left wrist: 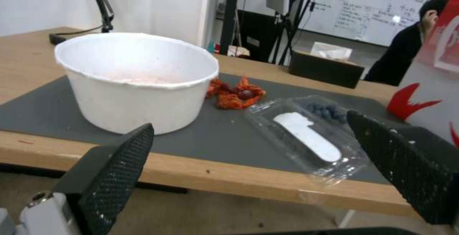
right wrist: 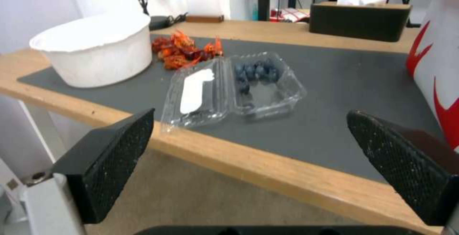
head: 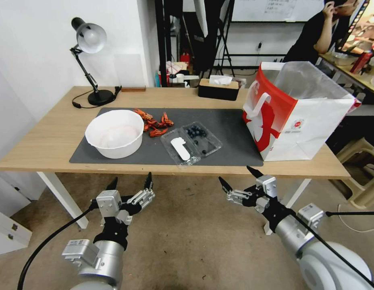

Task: Close the takeout container lid, then place the container into the takeout bag.

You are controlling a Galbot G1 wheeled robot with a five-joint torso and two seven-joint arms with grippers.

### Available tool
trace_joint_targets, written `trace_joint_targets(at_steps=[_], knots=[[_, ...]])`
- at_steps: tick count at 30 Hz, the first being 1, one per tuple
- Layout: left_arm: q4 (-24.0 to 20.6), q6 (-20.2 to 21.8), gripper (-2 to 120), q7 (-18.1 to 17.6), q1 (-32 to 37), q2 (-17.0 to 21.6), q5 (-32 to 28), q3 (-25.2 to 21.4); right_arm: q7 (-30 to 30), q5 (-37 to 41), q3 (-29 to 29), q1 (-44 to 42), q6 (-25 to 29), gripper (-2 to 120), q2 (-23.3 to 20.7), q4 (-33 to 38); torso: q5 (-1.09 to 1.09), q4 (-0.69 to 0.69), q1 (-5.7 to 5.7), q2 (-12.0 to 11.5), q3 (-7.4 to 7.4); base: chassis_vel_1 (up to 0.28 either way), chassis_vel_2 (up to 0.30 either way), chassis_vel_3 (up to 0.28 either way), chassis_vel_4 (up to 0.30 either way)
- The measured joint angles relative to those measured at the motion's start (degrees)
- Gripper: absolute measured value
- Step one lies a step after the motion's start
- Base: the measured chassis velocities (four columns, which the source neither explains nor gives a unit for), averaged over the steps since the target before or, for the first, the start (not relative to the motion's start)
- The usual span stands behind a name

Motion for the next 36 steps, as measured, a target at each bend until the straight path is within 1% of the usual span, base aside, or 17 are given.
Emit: trace_joint_targets(at_steps=[6, 11, 16, 18, 19, 22, 23, 25, 27, 28, 30, 31, 32, 33, 34, 35, 36], knots=[[4.12, -3.42, 100, 1.23, -1.48, -0.2, 0.4, -1.97, 0.16, 3.79, 0.45, 2.98, 0.68, 100, -1.61, -1.46, 0.0, 0.0, 0.0, 0.0, 0.0, 0.0, 0.0, 0.0, 0.0], [5.33, -4.05, 100, 1.63, -1.96, -0.15, 0.5, -2.27, 0.13, 7.48, 0.18, 5.92, 2.18, 100, -3.62, -3.77, 0.0, -0.01, 0.0, 0.0, 0.0, 0.0, 0.0, 0.0, 0.0], [5.9, -3.68, 100, 2.31, -2.25, -0.1, 0.3, -2.77, -0.98, 11.72, -1.15, 11.87, 5.42, 100, -7.81, -10.45, 0.02, 0.0, 0.0, 0.0, 0.0, 0.0, 0.0, 0.0, 0.0], [5.91, -3.32, 100, 2.57, -2.32, -0.08, -0.17, -3.21, -1.85, 13.9, -1.86, 15.15, 5.86, 100, -10.35, -13.26, 0.02, -0.01, 0.0, 0.0, 0.0, 0.0, 0.0, 0.0, 0.0], [5.91, -3.32, 100, 2.57, -2.32, -0.08, -0.17, -3.21, -1.85, 13.9, -1.86, 15.15, 5.86, 100, -10.35, -13.26, 0.02, -0.01, 0.0, 0.0, 0.0, 0.0, 0.0, 0.0, 0.0], [6.18, -3.14, 100, 2.72, -2.4, -0.07, -0.48, -3.59, -3.64, 16.43, -3.65, 20.98, 5.94, 100, -14.75, -17.62, 0.0, 0.0, 0.0, 0.0, 0.0, 0.0, 0.0, 0.0, 0.0], [6.18, -3.14, 100, 2.72, -2.4, -0.07, -0.48, -3.59, -3.64, 16.43, -3.65, 20.98, 5.94, 100, -14.75, -17.62, 0.0, 0.0, 0.0, 0.0, 0.0, 0.0, 0.0, 0.0, 0.0], [6.54, -3.13, 100, 2.8, -2.48, -0.06, -0.48, -3.59, -4.89, 17.81, -5.48, 24.97, 6.31, 100, -17.23, -20.49, 0.01, 0.0, 0.0, 0.0, 0.0, 0.0, 0.0, 0.0, 0.0], [6.78, -3.23, 100, 2.97, -2.51, -0.05, -0.48, -3.51, -6.21, 19.03, -9.76, 30.14, 7.03, 100, -20.54, -24.15, -0.01, 0.0, 0.0, 0.0, 0.0, 0.0, 0.0, 0.0, 0.0], [6.78, -3.23, 100, 2.97, -2.51, -0.05, -0.48, -3.51, -6.21, 19.03, -9.76, 30.14, 7.03, 100, -20.54, -24.15, -0.01, 0.0, 0.0, 0.0, 0.0, 0.0, 0.0, 0.0, 0.0], [6.88, -3.34, 100, 3.03, -2.37, -0.05, -0.48, -3.48, -6.79, 19.62, -14.35, 34.22, 7.0, 100, -22.71, -27.3, 0.01, 0.0, -0.01, 0.0, 0.0, 0.0, 0.0, 0.0, 0.0], [6.88, -3.34, 100, 3.03, -2.37, -0.05, -0.48, -3.48, -6.79, 19.62, -14.35, 34.22, 7.0, 100, -22.71, -27.3, 0.01, 0.0, -0.01, 0.0, 0.0, 0.0, 0.0, 0.0, 0.0], [7.09, -3.41, 100, 3.04, -2.37, -0.04, -0.46, -3.48, -6.96, 20.34, -17.55, 37.35, 6.39, 100, -23.9, -29.4, 0.01, -0.01, -0.02, 0.0, 0.01, 0.0, 0.0, 0.0, 0.0], [7.09, -3.41, 100, 3.04, -2.37, -0.04, -0.46, -3.48, -6.96, 20.34, -17.55, 37.35, 6.39, 100, -23.9, -29.4, 0.01, -0.01, -0.02, 0.0, 0.01, 0.0, 0.0, 0.0, 0.0], [7.54, -3.72, 100, 3.05, -2.38, -0.04, -0.37, -3.44, -6.98, 21.52, -22.81, 43.49, 4.64, 100, -25.57, -32.58, 0.01, 0.0, -0.01, 0.0, 0.01, 0.0, 0.0, 0.0, 0.0], [7.54, -3.72, 100, 3.05, -2.38, -0.04, -0.37, -3.44, -6.98, 21.52, -22.81, 43.49, 4.64, 100, -25.57, -32.58, 0.01, 0.0, -0.01, 0.0, 0.01, 0.0, 0.0, 0.0, 0.0], [7.73, -3.99, 100, 3.05, -2.37, -0.03, -0.34, -3.39, -6.92, 22.0, -25.16, 46.51, 3.72, 100, -26.2, -33.84, 0.01, 0.01, -0.01, 0.0, 0.01, 0.0, 0.0, 0.0, 0.0]])
